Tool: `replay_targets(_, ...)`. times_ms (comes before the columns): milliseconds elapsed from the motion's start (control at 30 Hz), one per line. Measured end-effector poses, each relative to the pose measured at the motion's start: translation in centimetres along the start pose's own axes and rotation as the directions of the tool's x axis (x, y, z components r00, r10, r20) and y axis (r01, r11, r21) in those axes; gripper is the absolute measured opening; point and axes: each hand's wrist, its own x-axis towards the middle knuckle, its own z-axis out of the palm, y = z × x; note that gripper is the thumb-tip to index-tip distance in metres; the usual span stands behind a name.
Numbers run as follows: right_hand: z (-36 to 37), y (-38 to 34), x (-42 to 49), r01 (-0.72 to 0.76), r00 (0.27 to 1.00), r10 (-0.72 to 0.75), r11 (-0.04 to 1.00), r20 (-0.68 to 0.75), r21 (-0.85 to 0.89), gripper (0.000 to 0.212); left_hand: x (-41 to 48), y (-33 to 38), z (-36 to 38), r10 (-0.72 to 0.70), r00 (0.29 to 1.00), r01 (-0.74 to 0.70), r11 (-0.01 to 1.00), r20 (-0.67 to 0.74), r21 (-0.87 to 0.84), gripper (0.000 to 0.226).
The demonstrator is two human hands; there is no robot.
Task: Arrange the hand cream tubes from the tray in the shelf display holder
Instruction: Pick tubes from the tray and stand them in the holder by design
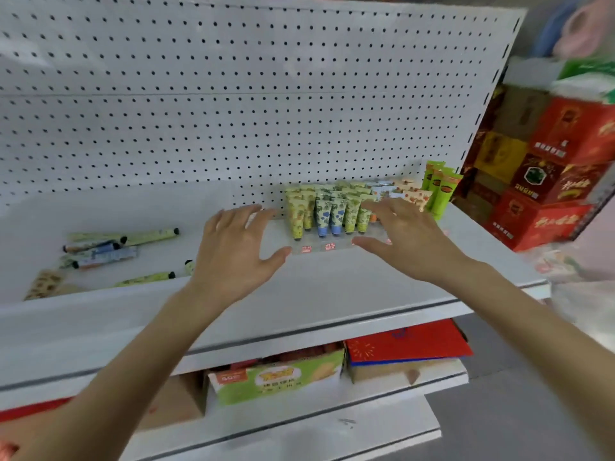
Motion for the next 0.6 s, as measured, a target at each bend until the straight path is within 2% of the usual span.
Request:
replay_targets(200, -0.7, -7.9, -1.2, 0.027, 0.998, -0.031, 0.997, 0.055, 0.079, 0.07, -4.3, -6.0, -6.3, -0.038, 0.999, 0.038, 0.998, 0.011, 0.058, 0.077)
replay_targets(300, -0.5, -12.2, 0.5, 0.047, 0.998, -0.052, 0.99, 0.037, 0.133, 0.07, -5.7, -10.4, -8.0, -0.084, 0.996, 0.083, 0.995, 0.015, 0.058, 0.078)
replay_targets(467, 3.0, -20.1, 5.2, 0.049, 0.991, -0.076, 0.972, 0.111, 0.229, 0.068, -7.5, -20.6, -8.6, -0.142, 0.99, 0.142, 0.987, -0.006, 0.077, 0.075)
replay_targets(600, 7.6, -26.7, 10.3, 0.041, 0.981, -0.095, 0.954, 0.168, 0.297, 0.068, -8.8, -29.8, -8.6, -0.239, 0.968, 0.233, 0.969, 0.069, 0.084, 0.077)
